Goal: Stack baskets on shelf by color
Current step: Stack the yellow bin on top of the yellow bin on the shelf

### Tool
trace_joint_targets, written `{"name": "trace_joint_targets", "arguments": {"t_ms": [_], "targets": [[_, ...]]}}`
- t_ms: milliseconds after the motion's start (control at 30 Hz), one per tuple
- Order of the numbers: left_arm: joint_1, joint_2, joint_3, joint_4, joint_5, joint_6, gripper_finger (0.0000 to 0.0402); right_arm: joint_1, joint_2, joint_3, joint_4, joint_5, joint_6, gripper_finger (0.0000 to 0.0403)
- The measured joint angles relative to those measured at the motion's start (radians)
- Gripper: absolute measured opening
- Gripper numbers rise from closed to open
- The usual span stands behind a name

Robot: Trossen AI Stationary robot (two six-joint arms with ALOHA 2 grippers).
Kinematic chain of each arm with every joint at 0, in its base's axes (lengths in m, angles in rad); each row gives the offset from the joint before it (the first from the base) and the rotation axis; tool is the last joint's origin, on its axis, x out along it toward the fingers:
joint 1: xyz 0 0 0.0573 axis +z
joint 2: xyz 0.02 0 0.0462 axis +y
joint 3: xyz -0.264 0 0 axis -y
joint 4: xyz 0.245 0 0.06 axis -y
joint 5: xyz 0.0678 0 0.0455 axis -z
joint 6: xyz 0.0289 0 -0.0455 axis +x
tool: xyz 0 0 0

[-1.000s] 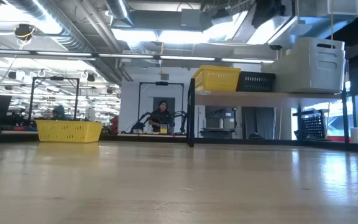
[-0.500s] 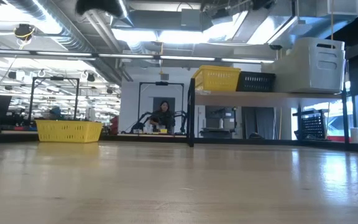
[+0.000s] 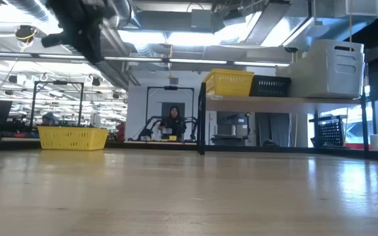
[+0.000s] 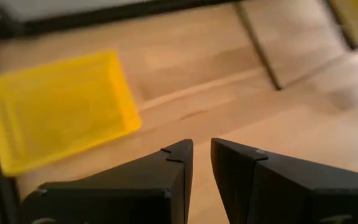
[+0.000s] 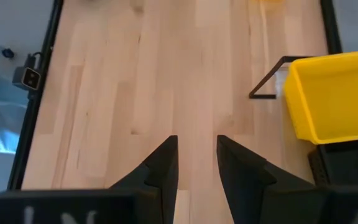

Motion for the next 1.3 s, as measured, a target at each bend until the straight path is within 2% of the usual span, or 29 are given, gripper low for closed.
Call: {"name": "trace_joint_targets", "arguments": {"t_ms": [133, 333, 533, 667, 833, 1300], "targets": [[0.113, 0.074, 0.000, -0.057, 0.083, -0.095, 0.0049, 0.000, -0.063, 0.000, 0.009, 0.000, -0.001, 0.0108], [0.236, 0.205, 0.000, -0.045, 0.229, -0.119, 0.0049, 0.000, -0.129, 0.000, 0.032, 0.000, -0.004, 0.0108], [0.299, 0.309, 0.000, -0.042, 0.238, -0.093, 0.0049, 0.000, -0.155, 0.000, 0.039, 0.001, -0.005, 0.0108], [0.329, 0.362, 0.000, -0.036, 0.241, -0.083, 0.0049, 0.000, -0.155, 0.000, 0.047, 0.038, 0.000, 0.0108], [0.368, 0.428, 0.000, 0.001, 0.286, -0.025, 0.0049, -0.001, -0.155, -0.029, 0.050, 0.064, -0.001, 0.0108], [0.405, 0.554, 0.000, 0.096, 0.284, 0.087, 0.0049, -0.001, -0.157, -0.136, 0.044, 0.061, 0.026, 0.0108]]}}
